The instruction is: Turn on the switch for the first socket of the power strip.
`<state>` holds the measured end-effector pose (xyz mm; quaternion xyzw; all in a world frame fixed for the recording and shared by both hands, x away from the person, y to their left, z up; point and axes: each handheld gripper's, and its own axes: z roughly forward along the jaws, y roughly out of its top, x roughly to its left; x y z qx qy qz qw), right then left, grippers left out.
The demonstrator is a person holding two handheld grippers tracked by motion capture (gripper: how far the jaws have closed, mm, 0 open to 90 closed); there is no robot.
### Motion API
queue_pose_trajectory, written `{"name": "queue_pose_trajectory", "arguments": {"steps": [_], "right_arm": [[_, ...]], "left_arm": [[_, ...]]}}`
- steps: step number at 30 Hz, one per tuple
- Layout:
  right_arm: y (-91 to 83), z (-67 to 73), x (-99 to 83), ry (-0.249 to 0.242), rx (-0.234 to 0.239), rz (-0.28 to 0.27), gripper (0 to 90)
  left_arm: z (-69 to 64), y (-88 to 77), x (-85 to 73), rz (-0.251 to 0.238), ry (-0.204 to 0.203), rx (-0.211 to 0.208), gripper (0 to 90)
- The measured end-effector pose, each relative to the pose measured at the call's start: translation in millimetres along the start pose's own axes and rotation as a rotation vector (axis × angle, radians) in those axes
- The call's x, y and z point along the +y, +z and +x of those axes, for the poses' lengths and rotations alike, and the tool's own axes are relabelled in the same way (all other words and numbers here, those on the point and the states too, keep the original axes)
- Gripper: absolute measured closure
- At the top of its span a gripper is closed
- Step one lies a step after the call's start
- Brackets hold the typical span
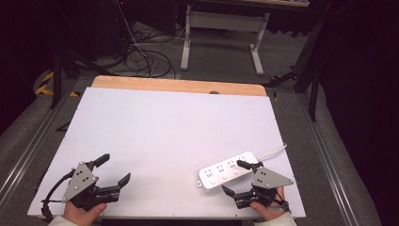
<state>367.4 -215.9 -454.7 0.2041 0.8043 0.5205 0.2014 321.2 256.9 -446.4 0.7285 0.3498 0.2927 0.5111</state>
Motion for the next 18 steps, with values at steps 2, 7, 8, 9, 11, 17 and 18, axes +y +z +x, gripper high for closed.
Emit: {"name": "queue_pose_trajectory", "arguments": {"steps": [2,7,8,9,11,17,18], "right_arm": [[0.7,0.5,-0.1,-0.005,-0.003,0.004,9.1],[1.2,2.4,1.0,-0.011,-0.001,0.004,9.1],[1.1,2.8,1.3,-0.012,-0.002,0.004,9.1],[1.1,3.0,1.4,-0.012,-0.001,0.005,9.2],[1.3,2.9,1.5,-0.015,-0.001,0.007,9.5],[1.5,4.0,2.5,-0.019,0.002,0.007,9.7],[1.5,4.2,2.6,-0.019,0.0,0.004,9.7]], "left_arm": [[-0.1,0.0,0.1,-0.002,0.0,0.0,12.4],[-0.2,0.0,0.1,-0.005,0.005,0.004,12.6],[-0.2,0.0,0.1,-0.002,0.002,0.004,12.7],[-0.2,0.1,0.1,-0.003,0.001,0.005,12.6],[-0.1,0.2,-0.1,-0.002,0.001,0.005,12.7],[-0.3,0.8,-0.5,0.002,-0.004,0.005,12.6],[-0.3,0.7,-0.3,0.002,0.001,0.003,12.7]]}}
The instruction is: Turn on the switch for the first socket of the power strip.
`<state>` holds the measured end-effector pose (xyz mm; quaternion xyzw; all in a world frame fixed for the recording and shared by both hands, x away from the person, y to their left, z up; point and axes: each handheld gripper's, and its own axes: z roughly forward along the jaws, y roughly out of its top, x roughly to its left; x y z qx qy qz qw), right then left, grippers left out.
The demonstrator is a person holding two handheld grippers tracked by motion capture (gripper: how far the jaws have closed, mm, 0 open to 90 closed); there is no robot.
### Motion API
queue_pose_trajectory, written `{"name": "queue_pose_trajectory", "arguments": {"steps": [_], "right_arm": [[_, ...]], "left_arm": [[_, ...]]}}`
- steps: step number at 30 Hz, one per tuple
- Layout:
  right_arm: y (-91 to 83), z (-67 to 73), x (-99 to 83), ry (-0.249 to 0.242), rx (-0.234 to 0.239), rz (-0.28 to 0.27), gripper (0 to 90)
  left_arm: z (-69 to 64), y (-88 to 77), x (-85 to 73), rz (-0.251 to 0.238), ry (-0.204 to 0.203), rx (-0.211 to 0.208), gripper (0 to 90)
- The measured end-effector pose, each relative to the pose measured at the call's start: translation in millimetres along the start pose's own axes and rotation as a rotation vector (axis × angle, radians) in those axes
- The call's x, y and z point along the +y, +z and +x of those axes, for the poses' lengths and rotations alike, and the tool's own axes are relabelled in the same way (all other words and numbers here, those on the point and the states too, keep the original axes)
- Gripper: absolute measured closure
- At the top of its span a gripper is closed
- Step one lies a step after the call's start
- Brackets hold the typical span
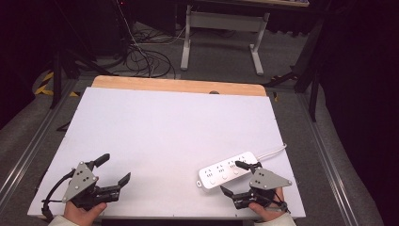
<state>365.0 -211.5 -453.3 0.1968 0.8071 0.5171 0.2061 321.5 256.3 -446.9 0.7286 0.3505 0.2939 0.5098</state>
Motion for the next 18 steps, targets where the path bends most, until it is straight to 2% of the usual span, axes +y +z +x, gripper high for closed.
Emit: {"name": "queue_pose_trajectory", "arguments": {"steps": [8,12,18], "right_arm": [[-0.8,0.6,3.0,-0.008,-0.005,-0.001,10.3],[0.7,1.0,6.0,-0.028,-0.043,0.02,11.9],[-0.1,-0.3,14.1,-0.023,-0.048,0.028,12.4]], "left_arm": [[-0.2,0.2,-0.1,0.004,0.001,0.002,12.7],[-0.2,0.1,-0.1,0.002,-0.002,0.004,12.7],[0.1,0.9,-0.3,0.009,-0.001,0.007,12.7]]}}
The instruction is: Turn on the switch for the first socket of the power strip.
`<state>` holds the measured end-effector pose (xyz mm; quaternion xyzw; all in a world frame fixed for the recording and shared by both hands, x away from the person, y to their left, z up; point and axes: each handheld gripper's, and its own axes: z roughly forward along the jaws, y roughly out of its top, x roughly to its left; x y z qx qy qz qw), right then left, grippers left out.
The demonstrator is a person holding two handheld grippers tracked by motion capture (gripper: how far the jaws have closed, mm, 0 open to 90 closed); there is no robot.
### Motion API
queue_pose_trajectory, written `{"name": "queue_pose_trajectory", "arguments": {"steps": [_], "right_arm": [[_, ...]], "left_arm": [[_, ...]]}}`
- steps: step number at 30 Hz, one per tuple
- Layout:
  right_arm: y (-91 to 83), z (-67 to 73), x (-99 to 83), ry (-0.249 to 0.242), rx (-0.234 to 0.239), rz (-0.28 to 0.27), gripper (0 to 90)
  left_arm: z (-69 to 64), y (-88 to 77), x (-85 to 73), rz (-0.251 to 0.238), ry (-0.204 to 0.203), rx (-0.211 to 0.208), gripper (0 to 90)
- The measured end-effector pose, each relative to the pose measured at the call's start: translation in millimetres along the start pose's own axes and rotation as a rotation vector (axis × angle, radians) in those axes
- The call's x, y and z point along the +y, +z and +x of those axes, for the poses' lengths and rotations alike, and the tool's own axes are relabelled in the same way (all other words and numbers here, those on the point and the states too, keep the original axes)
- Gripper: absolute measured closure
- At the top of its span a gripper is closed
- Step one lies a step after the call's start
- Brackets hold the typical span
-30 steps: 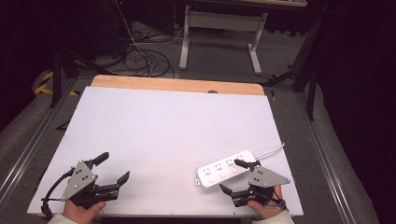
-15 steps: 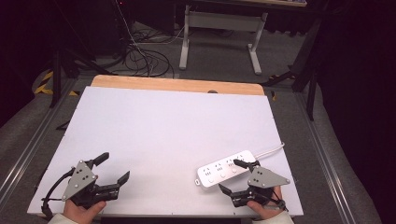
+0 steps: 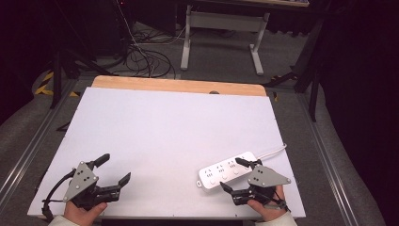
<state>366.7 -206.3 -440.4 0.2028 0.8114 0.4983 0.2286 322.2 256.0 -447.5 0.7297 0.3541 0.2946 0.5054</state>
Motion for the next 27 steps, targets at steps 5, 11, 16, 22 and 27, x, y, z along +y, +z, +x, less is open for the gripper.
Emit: {"name": "queue_pose_trajectory", "arguments": {"steps": [5,11,16,22,27], "right_arm": [[-1.3,-5.2,6.1,0.014,-0.023,0.012,18.4],[-3.6,-12.8,12.0,0.03,-0.026,0.008,22.4],[-3.6,-17.4,17.3,0.032,-0.032,0.017,23.7],[-5.0,-28.1,25.5,0.043,-0.044,0.009,23.7],[-7.1,-30.7,25.1,0.047,-0.057,0.015,24.8]], "left_arm": [[-0.2,-0.9,0.2,-0.007,-0.004,0.007,12.8],[0.8,-0.9,0.0,-0.005,-0.002,0.01,13.0],[0.5,-0.4,-0.1,-0.003,-0.003,0.01,13.0],[1.0,-0.2,-0.2,-0.003,-0.003,0.017,13.1],[1.2,0.2,-0.3,-0.002,-0.004,0.015,13.1]]}}
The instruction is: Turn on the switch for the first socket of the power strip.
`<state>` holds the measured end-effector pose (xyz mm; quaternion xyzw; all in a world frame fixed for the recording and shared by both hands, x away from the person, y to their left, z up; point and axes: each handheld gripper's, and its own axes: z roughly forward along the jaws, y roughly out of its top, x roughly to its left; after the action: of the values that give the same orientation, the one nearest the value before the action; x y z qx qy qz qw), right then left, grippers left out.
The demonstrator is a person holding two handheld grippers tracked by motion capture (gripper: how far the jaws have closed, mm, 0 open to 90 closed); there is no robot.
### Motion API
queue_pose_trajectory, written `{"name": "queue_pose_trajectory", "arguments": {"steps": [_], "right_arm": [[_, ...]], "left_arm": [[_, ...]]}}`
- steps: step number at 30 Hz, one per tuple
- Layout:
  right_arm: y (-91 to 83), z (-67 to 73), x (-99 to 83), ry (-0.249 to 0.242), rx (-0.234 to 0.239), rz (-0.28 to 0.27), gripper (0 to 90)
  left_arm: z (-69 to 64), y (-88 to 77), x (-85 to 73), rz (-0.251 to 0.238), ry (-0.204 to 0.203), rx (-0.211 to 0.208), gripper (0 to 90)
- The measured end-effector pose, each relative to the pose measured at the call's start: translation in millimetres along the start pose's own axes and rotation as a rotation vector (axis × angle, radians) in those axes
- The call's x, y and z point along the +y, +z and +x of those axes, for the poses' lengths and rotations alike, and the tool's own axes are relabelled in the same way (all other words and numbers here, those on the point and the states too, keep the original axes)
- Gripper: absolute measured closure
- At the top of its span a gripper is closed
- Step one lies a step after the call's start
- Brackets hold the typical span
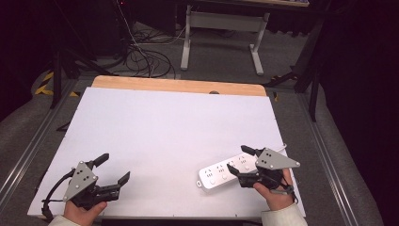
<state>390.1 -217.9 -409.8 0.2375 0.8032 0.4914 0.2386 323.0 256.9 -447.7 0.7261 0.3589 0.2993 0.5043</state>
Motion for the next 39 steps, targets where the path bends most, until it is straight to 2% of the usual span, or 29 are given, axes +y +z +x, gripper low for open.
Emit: {"name": "queue_pose_trajectory", "arguments": {"steps": [2,5,9,11,13,14,16,21,25,27,29,38,39], "right_arm": [[-1.0,-1.5,0.3,0.003,-0.01,0.0,27.1],[-2.8,-2.8,1.9,0.01,-0.021,0.018,35.9],[-5.7,-5.0,5.2,0.006,-0.024,0.028,52.6],[-6.3,-8.1,6.4,0.014,0.007,0.041,60.4],[-6.0,-11.8,6.3,0.051,0.048,0.06,68.9],[-5.8,-13.0,6.5,0.059,0.054,0.067,71.6],[-5.7,-13.9,6.7,0.06,0.022,0.085,77.0],[-5.7,-16.3,7.4,0.068,-0.005,0.114,89.9],[-5.4,-17.8,10.9,0.053,-0.038,0.172,90.0],[-5.2,-19.3,12.4,0.05,-0.06,0.185,90.0],[-4.9,-22.1,12.5,0.057,-0.062,0.2,90.0],[-2.1,-37.2,5.8,0.116,-0.112,0.298,90.0],[-0.5,-40.7,2.6,0.129,-0.126,0.332,90.0]], "left_arm": [[-0.1,0.2,0.0,0.001,0.0,-0.002,13.1],[-0.3,-0.1,0.0,0.002,0.001,0.0,13.1],[0.0,0.2,-0.2,0.006,0.002,0.001,13.1],[-0.1,0.3,-0.2,0.003,0.0,0.002,13.1],[-0.4,0.3,-0.3,0.0,-0.005,0.003,13.1],[-0.4,0.3,-0.3,0.0,-0.005,0.003,13.1],[-0.3,0.3,-0.3,0.001,-0.006,0.003,13.1],[0.0,0.1,-0.3,0.004,0.0,0.003,13.1],[0.1,0.2,-0.3,0.006,0.003,0.003,13.1],[0.1,0.3,-0.3,0.006,0.003,0.003,13.1],[-0.2,0.3,-0.4,0.006,0.0,0.004,13.1],[-0.1,0.5,-0.4,0.006,0.002,0.006,13.1],[-0.1,0.6,-0.4,0.007,0.002,0.006,13.1]]}}
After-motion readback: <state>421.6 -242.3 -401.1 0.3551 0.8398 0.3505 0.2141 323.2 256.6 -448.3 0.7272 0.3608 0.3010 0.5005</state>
